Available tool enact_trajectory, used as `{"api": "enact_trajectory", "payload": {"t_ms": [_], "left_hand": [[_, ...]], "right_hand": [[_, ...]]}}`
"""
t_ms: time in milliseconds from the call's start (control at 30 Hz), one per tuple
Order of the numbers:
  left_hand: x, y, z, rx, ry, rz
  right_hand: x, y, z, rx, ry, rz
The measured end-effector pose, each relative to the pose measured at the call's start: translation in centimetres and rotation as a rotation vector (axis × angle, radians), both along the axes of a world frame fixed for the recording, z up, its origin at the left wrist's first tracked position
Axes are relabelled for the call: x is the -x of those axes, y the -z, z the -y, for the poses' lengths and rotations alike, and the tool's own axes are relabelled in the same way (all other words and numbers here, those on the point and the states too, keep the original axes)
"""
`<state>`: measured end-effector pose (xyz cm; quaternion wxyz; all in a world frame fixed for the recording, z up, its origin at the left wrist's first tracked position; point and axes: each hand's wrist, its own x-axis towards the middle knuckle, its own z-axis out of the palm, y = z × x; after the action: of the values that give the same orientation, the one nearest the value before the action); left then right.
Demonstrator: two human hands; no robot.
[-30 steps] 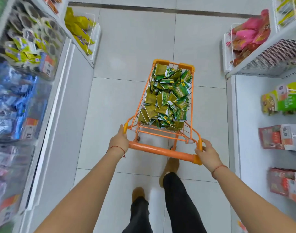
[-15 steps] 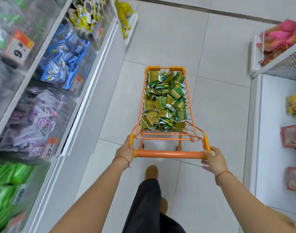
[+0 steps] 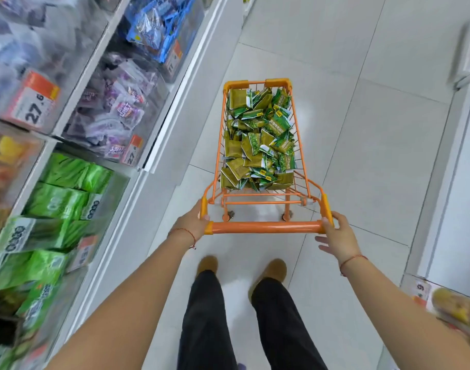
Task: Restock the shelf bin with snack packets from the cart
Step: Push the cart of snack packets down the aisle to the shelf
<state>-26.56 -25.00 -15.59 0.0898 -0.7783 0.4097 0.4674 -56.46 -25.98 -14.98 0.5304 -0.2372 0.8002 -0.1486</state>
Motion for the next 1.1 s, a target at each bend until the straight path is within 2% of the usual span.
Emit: {"api": "enact_trajectory", "payload": {"t_ms": [67, 233, 467, 567, 633, 833, 1000, 1100], "left_hand": [[-2.1, -0.1, -1.6, -0.015, 0.009, 0.003], [-6.7, -0.1, -6.0, -0.028, 0.007, -0.033], [-11.9, -0.4, -12.3, -0.036, 0.333, -0.065], [-14.2, 0.5, -15.0, -0.112, 0.282, -0.228], [-15.7, 0.9, -16.5, -0.137, 0.257, -0.262], [-17.8, 1.3, -18.3, -0.069, 0.212, -0.129], [-17.4, 1.0, -20.1, -0.044, 0.166, -0.032], [-17.4, 1.5, -21.5, -0.010, 0.215, 0.023]], "right_hand": [[-2.0, 0.2, -2.1, 0.014, 0.033, -0.001], [-7.8, 0.4, -7.5, -0.069, 0.334, 0.116], [-20.3, 1.0, -14.3, -0.118, 0.364, 0.253], [-22.7, 2.1, -17.3, -0.090, 0.391, 0.161], [-22.9, 1.9, -18.9, -0.086, 0.417, 0.160], [-20.2, 0.9, -21.0, -0.024, 0.291, 0.069], [-15.9, 1.1, -20.6, 0.055, 0.148, -0.221], [-14.0, 1.0, -18.9, 0.072, 0.029, -0.400]]}}
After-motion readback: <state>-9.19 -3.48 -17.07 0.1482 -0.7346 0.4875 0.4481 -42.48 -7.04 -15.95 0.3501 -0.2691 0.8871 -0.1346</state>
